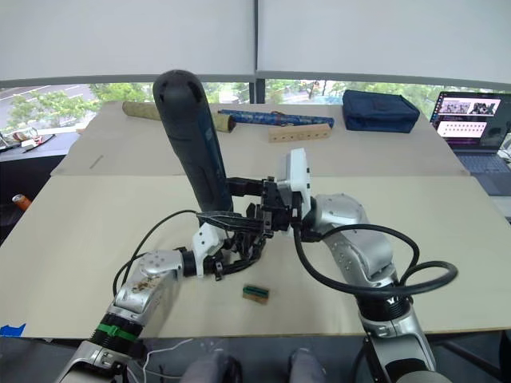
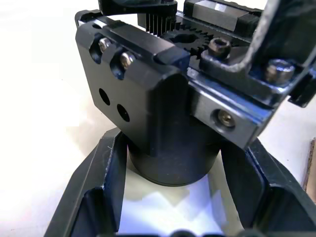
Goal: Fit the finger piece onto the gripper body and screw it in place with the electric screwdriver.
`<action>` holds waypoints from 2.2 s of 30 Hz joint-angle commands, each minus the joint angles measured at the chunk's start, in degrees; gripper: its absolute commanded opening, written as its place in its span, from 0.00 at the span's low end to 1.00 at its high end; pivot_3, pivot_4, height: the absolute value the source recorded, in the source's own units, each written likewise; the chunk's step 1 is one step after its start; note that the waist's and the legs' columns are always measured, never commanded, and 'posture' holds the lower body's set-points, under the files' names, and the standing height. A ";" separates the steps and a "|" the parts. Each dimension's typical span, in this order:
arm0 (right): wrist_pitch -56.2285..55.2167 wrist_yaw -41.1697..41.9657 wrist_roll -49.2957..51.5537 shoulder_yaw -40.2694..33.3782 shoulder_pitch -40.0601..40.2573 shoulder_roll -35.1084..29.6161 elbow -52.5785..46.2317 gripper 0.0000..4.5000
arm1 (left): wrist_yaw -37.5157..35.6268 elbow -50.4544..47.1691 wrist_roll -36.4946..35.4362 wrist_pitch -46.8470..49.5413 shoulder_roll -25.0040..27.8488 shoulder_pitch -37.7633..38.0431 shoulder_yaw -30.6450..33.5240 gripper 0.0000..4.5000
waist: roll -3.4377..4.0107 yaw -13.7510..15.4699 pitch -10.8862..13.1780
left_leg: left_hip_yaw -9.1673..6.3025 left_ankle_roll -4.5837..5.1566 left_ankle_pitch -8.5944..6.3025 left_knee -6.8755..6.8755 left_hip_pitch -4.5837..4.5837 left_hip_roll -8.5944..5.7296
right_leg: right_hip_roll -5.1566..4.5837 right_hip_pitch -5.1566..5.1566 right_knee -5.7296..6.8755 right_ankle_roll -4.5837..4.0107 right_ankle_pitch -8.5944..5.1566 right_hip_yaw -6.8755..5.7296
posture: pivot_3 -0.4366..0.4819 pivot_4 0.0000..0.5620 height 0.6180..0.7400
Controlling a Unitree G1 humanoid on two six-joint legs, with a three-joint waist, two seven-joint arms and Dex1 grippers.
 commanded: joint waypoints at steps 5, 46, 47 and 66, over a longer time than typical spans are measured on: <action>7.05 1.61 11.51 -7.16 -5.85 -5.69 -6.11 0.43 | 2.17 4.49 0.61 0.28 -0.17 -0.38 1.09 0.99 | 0.09 -0.03 0.06 | -0.01 0.03 -0.02 0.02 0.01 -0.01 | -0.04 0.00 0.05 -0.01 0.01 -0.01 | 0.48 0.27 1.00; 22.32 15.10 -30.07 10.99 -8.44 -43.85 52.92 0.66 | -13.74 -10.62 -18.88 -3.14 26.97 20.45 30.62 1.00 | 0.60 -1.39 0.92 | 1.33 -0.23 0.14 -0.40 -0.41 -0.02 | -0.50 -0.91 -0.43 0.21 0.20 -0.08 | 0.48 0.27 1.00; 21.72 15.32 -30.49 10.68 -8.67 -43.47 53.69 0.74 | -13.31 -10.62 -18.77 -3.17 27.10 20.32 30.91 1.00 | 0.60 -1.44 0.92 | 1.32 -0.23 0.14 -0.38 -0.38 -0.01 | -0.49 -0.88 -0.42 0.22 0.21 -0.08 | 0.48 0.27 1.00; -18.63 28.96 -11.65 -24.84 10.05 -38.77 35.09 0.99 | -9.60 -6.23 -13.62 -9.01 28.30 30.03 39.99 1.00 | 0.45 -1.33 1.07 | 1.37 -0.36 0.17 -0.46 0.24 0.11 | -0.33 -0.26 -0.49 0.23 0.22 -0.12 | 0.48 0.27 1.00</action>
